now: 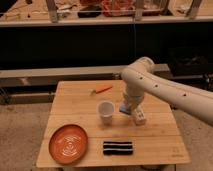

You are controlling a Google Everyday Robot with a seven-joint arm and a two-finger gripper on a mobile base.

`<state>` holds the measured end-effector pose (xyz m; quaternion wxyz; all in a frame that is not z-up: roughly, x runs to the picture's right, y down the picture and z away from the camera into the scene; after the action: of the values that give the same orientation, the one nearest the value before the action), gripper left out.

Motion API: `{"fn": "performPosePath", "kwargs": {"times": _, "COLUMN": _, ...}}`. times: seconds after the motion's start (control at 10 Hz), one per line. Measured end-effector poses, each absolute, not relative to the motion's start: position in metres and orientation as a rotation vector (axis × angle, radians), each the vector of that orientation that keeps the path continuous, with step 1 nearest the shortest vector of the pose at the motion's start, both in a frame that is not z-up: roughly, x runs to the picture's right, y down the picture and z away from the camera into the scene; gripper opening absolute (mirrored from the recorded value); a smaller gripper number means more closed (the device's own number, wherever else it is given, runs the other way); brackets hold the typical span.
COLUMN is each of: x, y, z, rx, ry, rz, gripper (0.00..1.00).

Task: Place the white sponge in the ceramic cup

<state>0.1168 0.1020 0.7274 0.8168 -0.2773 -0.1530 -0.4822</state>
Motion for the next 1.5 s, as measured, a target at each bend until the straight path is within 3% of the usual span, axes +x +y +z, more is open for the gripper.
{"fn": "performPosePath", "kwargs": {"times": 1.3, "x": 0.041, "y": 0.091, "z": 0.731, "rx": -0.572, "ry": -0.346, "rz": -1.145, "gripper": 0.00}}
{"fn": "performPosePath", "kwargs": {"times": 1.5, "x": 0.041, "y": 0.089, "z": 0.732, "rx": -0.570, "ry": -0.342, "rz": -1.148, "gripper": 0.05}}
